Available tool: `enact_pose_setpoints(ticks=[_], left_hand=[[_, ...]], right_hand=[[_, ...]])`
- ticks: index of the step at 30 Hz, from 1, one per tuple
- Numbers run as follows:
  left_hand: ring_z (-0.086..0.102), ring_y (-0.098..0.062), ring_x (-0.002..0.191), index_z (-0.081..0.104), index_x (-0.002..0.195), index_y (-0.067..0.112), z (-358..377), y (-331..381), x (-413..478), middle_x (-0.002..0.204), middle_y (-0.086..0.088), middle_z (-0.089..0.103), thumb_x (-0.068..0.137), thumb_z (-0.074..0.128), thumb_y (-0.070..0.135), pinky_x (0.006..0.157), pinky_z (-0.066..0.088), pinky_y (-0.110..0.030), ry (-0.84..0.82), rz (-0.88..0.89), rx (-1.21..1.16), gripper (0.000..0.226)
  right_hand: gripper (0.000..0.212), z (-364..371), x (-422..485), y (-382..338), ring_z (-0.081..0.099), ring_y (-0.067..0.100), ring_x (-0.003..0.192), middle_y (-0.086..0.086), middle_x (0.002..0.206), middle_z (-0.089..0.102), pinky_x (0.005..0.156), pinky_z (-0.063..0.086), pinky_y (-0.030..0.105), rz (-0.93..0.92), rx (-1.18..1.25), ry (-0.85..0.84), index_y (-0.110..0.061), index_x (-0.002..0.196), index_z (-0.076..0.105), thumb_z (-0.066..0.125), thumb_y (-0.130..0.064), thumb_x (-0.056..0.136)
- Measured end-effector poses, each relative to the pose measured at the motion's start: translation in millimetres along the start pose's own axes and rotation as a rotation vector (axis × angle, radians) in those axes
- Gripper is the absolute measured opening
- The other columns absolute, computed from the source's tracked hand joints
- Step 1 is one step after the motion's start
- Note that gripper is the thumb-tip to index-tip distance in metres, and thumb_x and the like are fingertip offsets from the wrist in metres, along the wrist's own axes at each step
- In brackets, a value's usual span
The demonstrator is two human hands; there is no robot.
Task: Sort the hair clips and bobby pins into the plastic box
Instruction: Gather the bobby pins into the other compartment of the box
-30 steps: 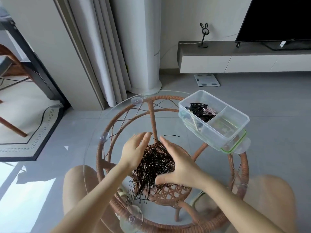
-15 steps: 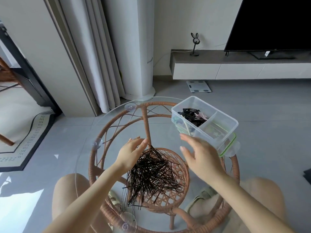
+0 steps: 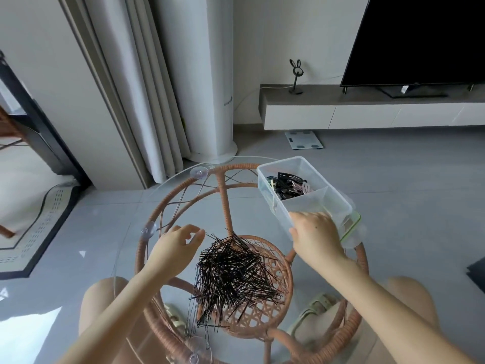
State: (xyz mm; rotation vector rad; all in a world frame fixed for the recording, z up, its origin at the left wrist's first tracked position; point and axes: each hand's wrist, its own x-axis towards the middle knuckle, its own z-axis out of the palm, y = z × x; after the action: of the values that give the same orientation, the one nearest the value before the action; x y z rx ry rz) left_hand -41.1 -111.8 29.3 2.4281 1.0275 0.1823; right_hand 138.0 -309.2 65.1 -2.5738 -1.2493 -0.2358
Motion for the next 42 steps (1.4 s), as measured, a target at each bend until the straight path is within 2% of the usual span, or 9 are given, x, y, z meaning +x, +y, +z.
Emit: enact_pose_setpoints(ticks=[6, 12, 14, 17, 21, 27, 33, 36, 42], left_hand=[[0.063, -0.019, 0.098, 0.063, 0.112, 0.018, -5, -6, -3, 0.115, -0.007, 0.065, 0.092, 0.044, 0.04, 0.089, 0.051, -0.035, -0.01, 0.007, -0.03, 0.035], [0.065, -0.017, 0.092, 0.058, 0.117, 0.018, -11, -4, -18, 0.106, -0.006, 0.069, 0.089, 0.043, 0.049, 0.086, 0.051, -0.031, -0.065, -0.047, 0.074, 0.045], [0.064, -0.014, 0.091, 0.05, 0.125, 0.018, -16, -3, -30, 0.105, -0.004, 0.068, 0.079, 0.04, 0.067, 0.089, 0.049, -0.029, -0.166, -0.057, 0.2, 0.068], [0.058, -0.014, 0.106, 0.023, 0.142, 0.027, -23, 0, -56, 0.121, 0.001, 0.059, 0.043, 0.033, 0.089, 0.097, 0.048, -0.032, -0.407, -0.005, 0.211, 0.117], [0.04, -0.016, 0.113, -0.01, 0.143, 0.041, -15, 8, -84, 0.125, 0.0, 0.04, 0.047, 0.056, 0.081, 0.101, 0.041, -0.03, -0.45, 0.194, 0.38, 0.122], [0.047, -0.014, 0.084, 0.02, 0.142, 0.035, -2, 24, -72, 0.114, -0.005, 0.046, 0.074, 0.068, 0.046, 0.075, 0.042, -0.022, -0.316, 0.256, 0.327, 0.084], [0.058, -0.014, 0.081, 0.052, 0.127, 0.022, 4, 22, -68, 0.109, -0.003, 0.063, 0.083, 0.06, 0.015, 0.078, 0.047, -0.023, -0.138, 0.229, 0.071, 0.045], [0.06, -0.012, 0.066, 0.066, 0.107, 0.02, -1, 23, -68, 0.082, 0.001, 0.068, 0.082, 0.062, 0.011, 0.066, 0.049, -0.017, -0.069, 0.145, -0.035, 0.027], [0.064, 0.003, 0.055, 0.063, 0.071, 0.031, -23, 26, -60, 0.061, 0.012, 0.064, 0.079, 0.064, 0.008, 0.05, 0.053, -0.017, -0.042, 0.072, -0.13, 0.024]], right_hand=[[0.017, 11, 14, -35, 0.042, 0.022, 0.058, 0.015, 0.073, 0.067, 0.052, 0.029, 0.025, -0.035, 0.084, -0.026, 0.0, 0.08, 0.058, 0.062, -0.016, 0.085], [0.033, -5, -12, -36, 0.061, 0.027, 0.087, 0.007, 0.095, 0.068, 0.078, 0.052, 0.039, -0.162, 0.094, 0.232, -0.006, 0.105, 0.062, 0.07, -0.022, 0.077], [0.039, -13, -33, -35, 0.057, 0.015, 0.091, 0.001, 0.105, 0.064, 0.081, 0.052, 0.036, -0.223, 0.247, 0.053, -0.01, 0.115, 0.059, 0.065, -0.029, 0.081], [0.086, -7, -59, -27, 0.043, 0.01, 0.112, -0.006, 0.133, 0.039, 0.092, 0.044, 0.03, -0.125, 0.243, -0.53, -0.022, 0.141, 0.025, 0.065, -0.055, 0.072], [0.112, 14, -66, -30, 0.026, 0.023, 0.131, 0.003, 0.143, 0.024, 0.102, 0.036, 0.037, -0.182, 0.057, -0.552, -0.026, 0.144, 0.001, 0.066, -0.064, 0.062], [0.075, 25, -54, -52, 0.05, 0.025, 0.105, 0.008, 0.122, 0.046, 0.088, 0.046, 0.037, -0.209, 0.156, -0.467, -0.018, 0.136, 0.034, 0.068, -0.042, 0.075], [0.033, 24, -50, -51, 0.058, 0.024, 0.103, 0.008, 0.114, 0.063, 0.09, 0.047, 0.034, -0.14, 0.291, -0.361, -0.01, 0.115, 0.061, 0.063, -0.019, 0.083], [0.026, 23, -50, -49, 0.06, 0.022, 0.1, 0.007, 0.109, 0.067, 0.089, 0.048, 0.032, -0.136, 0.337, -0.317, -0.008, 0.108, 0.066, 0.062, -0.014, 0.083], [0.016, 3, -46, -45, 0.062, 0.022, 0.086, 0.008, 0.093, 0.07, 0.08, 0.049, 0.035, -0.156, 0.299, -0.269, -0.002, 0.09, 0.068, 0.061, -0.014, 0.082]])
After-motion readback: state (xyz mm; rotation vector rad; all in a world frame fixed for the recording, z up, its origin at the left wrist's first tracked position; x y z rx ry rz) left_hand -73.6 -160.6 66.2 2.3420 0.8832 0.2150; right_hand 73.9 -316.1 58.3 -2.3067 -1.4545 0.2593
